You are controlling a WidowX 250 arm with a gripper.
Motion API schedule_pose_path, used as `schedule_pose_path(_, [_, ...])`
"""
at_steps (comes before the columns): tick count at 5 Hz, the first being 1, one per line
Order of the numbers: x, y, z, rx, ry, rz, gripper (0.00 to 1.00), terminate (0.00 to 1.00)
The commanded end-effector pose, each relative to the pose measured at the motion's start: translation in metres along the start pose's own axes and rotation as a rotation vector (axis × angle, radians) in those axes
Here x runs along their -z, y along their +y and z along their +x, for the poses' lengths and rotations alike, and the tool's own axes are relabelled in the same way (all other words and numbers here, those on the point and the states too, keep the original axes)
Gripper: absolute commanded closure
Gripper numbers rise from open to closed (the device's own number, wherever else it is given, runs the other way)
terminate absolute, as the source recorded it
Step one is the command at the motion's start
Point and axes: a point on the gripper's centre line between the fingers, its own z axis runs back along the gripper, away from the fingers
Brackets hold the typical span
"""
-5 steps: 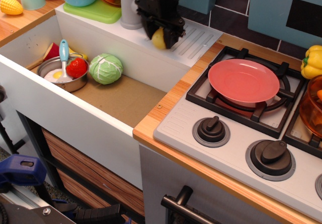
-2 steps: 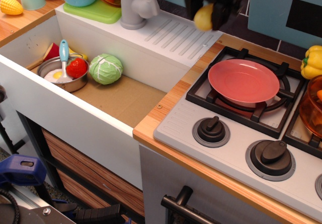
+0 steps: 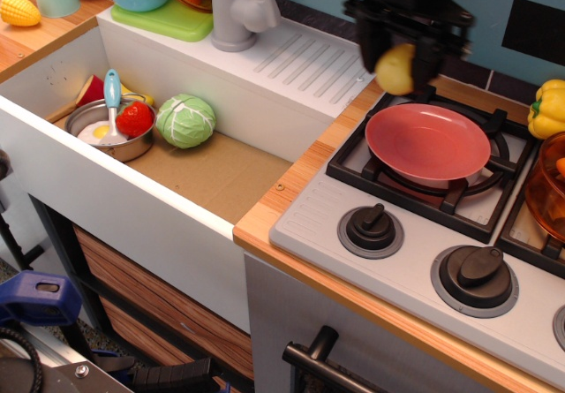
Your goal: Put potato on plate
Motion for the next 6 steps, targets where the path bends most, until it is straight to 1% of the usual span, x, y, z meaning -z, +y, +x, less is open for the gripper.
schedule_pose_path(1, [-0.004,-0.006,-0.008,0.013,-0.027,-0.007,1.0,0.0])
schedule_pose_path(2, [0.005,-0.008,-0.015,0.027,-0.051,-0.006,0.0,0.0])
schedule_pose_path(3, [0.008,-0.005,-0.019,0.057,-0.061,-0.011,0.0,0.0])
schedule_pose_path(5, [0.007,-0.004,-0.018,0.062,-0.064,-0.011,0.0,0.0])
schedule_pose_path(6, [0.007,-0.004,-0.018,0.062,-0.064,-0.011,0.0,1.0])
